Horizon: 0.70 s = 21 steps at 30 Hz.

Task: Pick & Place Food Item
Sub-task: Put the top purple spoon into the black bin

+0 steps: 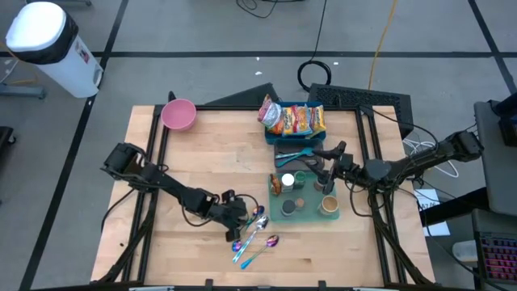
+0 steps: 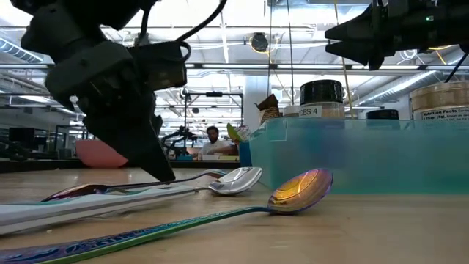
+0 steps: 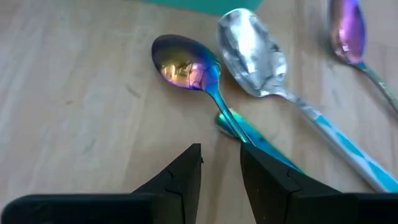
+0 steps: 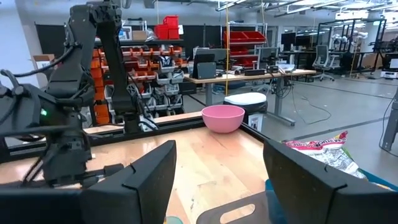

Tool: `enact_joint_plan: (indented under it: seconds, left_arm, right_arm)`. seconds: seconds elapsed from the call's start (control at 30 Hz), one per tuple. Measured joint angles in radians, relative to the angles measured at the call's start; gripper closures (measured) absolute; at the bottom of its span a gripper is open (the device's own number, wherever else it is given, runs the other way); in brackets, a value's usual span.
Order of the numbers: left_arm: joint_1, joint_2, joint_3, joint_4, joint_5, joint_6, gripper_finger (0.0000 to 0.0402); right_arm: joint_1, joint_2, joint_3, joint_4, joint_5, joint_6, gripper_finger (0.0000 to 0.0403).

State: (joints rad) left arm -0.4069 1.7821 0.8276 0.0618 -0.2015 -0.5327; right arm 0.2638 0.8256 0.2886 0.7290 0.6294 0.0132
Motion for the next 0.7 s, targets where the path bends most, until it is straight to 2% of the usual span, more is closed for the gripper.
enact_joint_plan:
  seconds: [0.27, 0.47, 0.7]
  left_arm:
    - [-0.008, 0.000, 0.000, -0.005, -0.024, 0.000, 0.0284]
    - [0.006, -0.001, 0.000, -0.065, -0.102, 0.025, 0.0284]
    - [0.032, -0.019, 0.026, -0.010, 0.047, -0.037, 0.0284]
  right_arm:
    - [0.000, 0.000, 0.000, 0.000, 0.002, -0.010, 0.0170]
    - [0.000, 0.000, 0.000, 0.000, 0.001, 0.000, 0.0170]
    - [0.000, 0.000, 0.000, 0.000, 0.001, 0.000, 0.0170]
